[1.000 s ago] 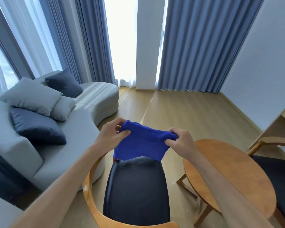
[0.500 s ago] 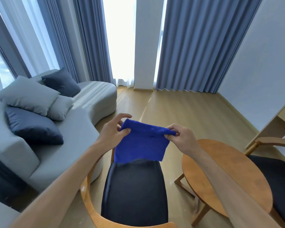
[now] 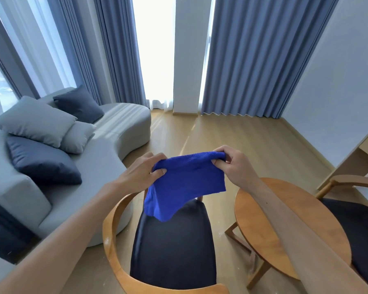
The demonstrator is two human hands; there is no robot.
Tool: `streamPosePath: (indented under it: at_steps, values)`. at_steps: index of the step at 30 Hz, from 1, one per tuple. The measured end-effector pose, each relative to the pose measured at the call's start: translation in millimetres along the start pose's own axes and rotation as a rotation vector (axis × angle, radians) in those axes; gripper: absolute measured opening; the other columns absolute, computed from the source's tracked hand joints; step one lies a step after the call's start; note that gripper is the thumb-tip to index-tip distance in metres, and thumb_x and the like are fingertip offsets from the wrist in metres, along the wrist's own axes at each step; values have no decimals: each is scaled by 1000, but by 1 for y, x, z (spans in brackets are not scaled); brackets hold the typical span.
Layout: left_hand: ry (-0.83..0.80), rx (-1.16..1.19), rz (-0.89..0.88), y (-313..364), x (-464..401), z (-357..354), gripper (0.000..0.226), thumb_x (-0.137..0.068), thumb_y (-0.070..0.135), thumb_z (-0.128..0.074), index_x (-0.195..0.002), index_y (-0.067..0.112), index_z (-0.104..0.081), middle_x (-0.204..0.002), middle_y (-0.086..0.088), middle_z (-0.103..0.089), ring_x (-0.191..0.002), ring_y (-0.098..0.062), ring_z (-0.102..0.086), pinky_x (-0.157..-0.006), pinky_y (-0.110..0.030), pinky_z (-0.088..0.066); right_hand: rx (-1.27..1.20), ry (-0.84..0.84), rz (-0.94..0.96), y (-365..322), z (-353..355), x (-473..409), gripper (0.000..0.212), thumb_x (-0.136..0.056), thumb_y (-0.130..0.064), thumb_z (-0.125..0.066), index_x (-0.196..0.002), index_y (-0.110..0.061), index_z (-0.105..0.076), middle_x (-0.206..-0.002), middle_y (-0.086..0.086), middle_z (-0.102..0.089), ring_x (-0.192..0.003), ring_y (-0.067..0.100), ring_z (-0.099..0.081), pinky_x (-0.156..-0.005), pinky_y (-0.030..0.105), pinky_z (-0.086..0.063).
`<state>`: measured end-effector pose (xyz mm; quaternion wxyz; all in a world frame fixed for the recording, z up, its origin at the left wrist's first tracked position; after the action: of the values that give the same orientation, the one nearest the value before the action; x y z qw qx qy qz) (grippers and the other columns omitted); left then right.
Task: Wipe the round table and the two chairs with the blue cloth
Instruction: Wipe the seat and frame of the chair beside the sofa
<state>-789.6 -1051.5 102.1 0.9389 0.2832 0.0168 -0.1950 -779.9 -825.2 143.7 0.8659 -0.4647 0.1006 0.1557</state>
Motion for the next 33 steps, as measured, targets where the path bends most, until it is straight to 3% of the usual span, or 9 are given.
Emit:
streamPosePath:
  at_steps: [6, 11, 14, 16, 21, 23, 27, 31, 33]
  values:
    - [-12, -104, 73, -6, -1, -5, 6, -87, 21, -64, -91, 16, -63, -111, 3, -45, -104, -17, -47, -91, -31, -41, 65, -50, 76, -30, -13, -12, 16, -91, -7, -56, -99, -17, -65, -90, -7, -68, -87, 10, -61, -76, 19, -45]
    - [-49, 298, 2, 47, -8, -3, 23, -83, 26, -65, -103, 16, -61, -98, 2, -66, -96, -18, -61, -85, -32, -50, 62, -200, 171, -66, -40, -20, 18, -91, -14, -60, -101, -29, -62, -91, -11, -68, -86, 6, -63, -75, 15, -49]
    - [44, 302, -33, 70, -14, 15, 13, -89, 25, -61, -96, 14, -64, -86, -4, -68, -84, -23, -62, -80, -45, -52, 33, -145, 127, -64, -35, -25, 14, -88, -21, -66, -96, -30, -60, -85, -14, -66, -79, 6, -62, -66, 13, -47]
    - [100, 298, -41, 74, -15, 22, 7, -91, 19, -60, -85, 18, -63, -78, -2, -65, -76, -21, -59, -76, -43, -50, 1, -116, 94, -57, -23, -25, 19, -83, -22, -71, -97, -29, -61, -87, -13, -66, -79, 4, -62, -65, 12, -46]
    - [143, 425, 9, 76, -15, 25, 19, -90, 9, -58, -78, 24, -59, -78, -3, -64, -79, -25, -62, -73, -41, -51, 230, -456, -121, -4, -49, 4, 29, -77, -15, -68, -105, -19, -61, -95, -3, -66, -88, 11, -61, -68, 23, -49]
    - [128, 395, 0, 76, -16, 25, 19, -91, 10, -57, -84, 27, -58, -83, 0, -66, -83, -22, -64, -75, -39, -53, 265, -368, -113, 2, -43, 8, 17, -79, -6, -61, -95, -10, -61, -84, 5, -65, -80, 22, -59, -65, 30, -49]
    - [50, 318, 14, 60, -15, 27, 5, -93, 13, -57, -94, 18, -58, -90, -3, -66, -87, -24, -63, -80, -46, -55, 173, -52, -79, -6, 8, -3, 15, -86, -5, -56, -89, -19, -61, -75, -10, -61, -69, 6, -54, -55, 10, -40]
    - [38, 276, 20, 47, -13, 30, 6, -92, 15, -59, -97, 19, -60, -89, -2, -66, -85, -21, -62, -76, -40, -54, 260, -69, -1, -20, 14, -9, 17, -89, -7, -57, -99, -16, -68, -85, -6, -66, -75, 8, -57, -60, 7, -40]
    - [79, 212, 0, 46, -10, 33, 13, -89, 13, -61, -84, 25, -58, -77, 3, -62, -72, -9, -57, -66, -28, -47, 281, -72, 33, -27, 13, -9, 18, -90, -7, -57, -100, -16, -69, -86, -6, -66, -77, 7, -57, -62, 3, -39]
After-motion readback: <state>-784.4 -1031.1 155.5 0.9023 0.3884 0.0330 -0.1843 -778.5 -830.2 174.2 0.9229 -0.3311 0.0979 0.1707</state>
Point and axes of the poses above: each hand's wrist, its own x-axis away from the middle knuckle, its own z-axis out of the back of the hand, y = z × x, the point moved 10 cm from there along -x, towards the middle knuckle
